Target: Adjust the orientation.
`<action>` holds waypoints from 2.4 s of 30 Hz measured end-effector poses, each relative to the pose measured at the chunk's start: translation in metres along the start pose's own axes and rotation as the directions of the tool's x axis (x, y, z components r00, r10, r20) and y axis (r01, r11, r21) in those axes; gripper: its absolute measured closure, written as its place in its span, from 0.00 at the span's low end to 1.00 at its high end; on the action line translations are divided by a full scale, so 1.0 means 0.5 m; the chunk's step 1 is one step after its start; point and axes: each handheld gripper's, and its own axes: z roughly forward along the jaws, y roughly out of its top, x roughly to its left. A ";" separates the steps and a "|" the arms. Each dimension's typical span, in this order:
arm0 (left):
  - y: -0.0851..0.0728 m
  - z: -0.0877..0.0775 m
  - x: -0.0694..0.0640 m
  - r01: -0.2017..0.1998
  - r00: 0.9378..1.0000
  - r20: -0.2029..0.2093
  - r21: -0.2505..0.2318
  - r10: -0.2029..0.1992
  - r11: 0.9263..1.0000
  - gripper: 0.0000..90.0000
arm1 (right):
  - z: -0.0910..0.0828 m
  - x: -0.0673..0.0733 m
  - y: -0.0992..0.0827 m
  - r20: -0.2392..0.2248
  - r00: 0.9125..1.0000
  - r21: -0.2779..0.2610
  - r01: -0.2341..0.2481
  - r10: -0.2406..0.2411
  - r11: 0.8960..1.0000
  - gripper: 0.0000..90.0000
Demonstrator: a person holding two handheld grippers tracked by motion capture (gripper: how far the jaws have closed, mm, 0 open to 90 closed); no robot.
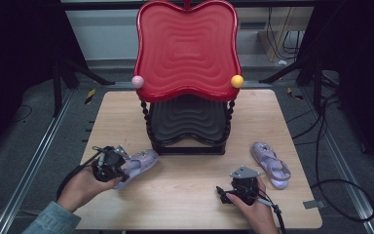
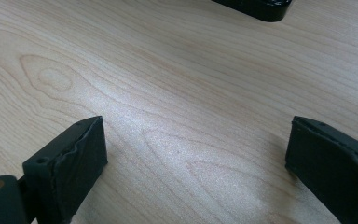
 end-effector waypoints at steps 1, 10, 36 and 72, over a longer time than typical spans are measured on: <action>0.008 0.005 -0.013 -0.014 1.000 0.007 -0.003 0.014 1.000 0.96 | 0.000 0.000 0.000 0.000 1.000 0.000 -0.001 0.001 1.000 0.06; 0.074 0.074 -0.103 -0.115 0.991 0.065 0.017 0.114 0.993 0.96 | -0.001 0.000 -0.001 -0.004 1.000 0.000 0.001 -0.001 1.000 0.06; 0.076 0.039 -0.131 -0.117 0.993 0.002 0.002 0.117 0.993 0.62 | -0.002 0.000 -0.002 -0.006 1.000 0.001 0.000 0.000 1.000 0.06; 0.092 0.127 -0.038 -0.029 0.999 0.047 0.110 0.024 0.994 0.79 | -0.002 0.001 -0.002 0.002 1.000 -0.001 -0.001 0.001 1.000 0.06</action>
